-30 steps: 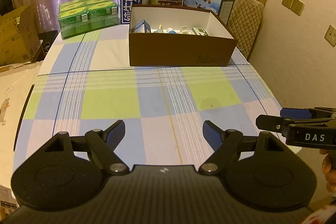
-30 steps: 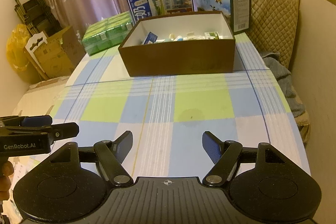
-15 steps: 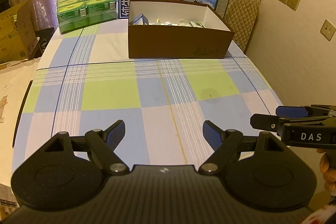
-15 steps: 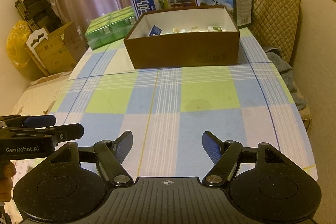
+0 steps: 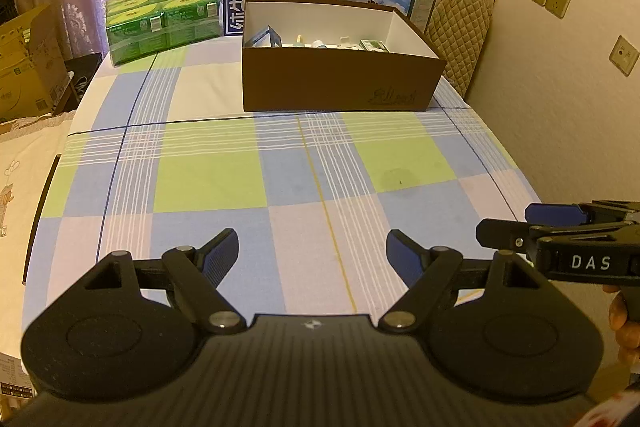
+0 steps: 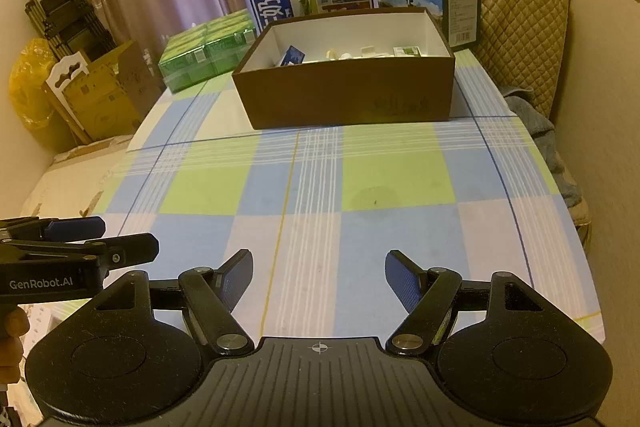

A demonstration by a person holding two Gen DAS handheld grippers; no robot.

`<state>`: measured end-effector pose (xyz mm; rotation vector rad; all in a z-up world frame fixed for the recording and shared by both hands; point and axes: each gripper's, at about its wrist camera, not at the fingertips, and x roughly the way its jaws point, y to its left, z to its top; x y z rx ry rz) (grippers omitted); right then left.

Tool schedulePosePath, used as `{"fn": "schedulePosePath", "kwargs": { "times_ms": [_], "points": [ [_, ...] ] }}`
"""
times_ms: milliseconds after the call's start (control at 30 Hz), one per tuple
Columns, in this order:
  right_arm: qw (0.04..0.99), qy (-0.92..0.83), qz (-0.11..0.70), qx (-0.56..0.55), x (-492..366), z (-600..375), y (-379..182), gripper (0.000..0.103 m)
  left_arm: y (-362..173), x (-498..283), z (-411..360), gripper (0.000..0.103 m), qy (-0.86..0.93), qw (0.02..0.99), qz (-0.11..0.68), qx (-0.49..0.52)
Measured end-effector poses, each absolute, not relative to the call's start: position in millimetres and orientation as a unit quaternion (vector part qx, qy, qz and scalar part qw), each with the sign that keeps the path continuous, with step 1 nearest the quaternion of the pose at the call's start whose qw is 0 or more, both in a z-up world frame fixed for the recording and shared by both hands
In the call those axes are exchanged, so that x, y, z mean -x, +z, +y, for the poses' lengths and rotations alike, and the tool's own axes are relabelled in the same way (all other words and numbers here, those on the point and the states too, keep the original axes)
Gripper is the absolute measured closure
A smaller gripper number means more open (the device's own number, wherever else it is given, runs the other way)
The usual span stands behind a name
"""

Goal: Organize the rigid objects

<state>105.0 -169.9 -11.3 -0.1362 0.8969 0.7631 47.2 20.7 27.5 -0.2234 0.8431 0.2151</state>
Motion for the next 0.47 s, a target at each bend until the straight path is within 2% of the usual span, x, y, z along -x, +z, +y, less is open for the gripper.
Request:
{"fn": "schedulePosePath", "kwargs": {
  "times_ms": [467],
  "points": [
    [0.826, 0.358, 0.43, 0.064, -118.9, -173.3, -15.4, 0.033, 25.9, -59.8, 17.1, 0.025, 0.103, 0.899, 0.412, 0.109]
  ]
}}
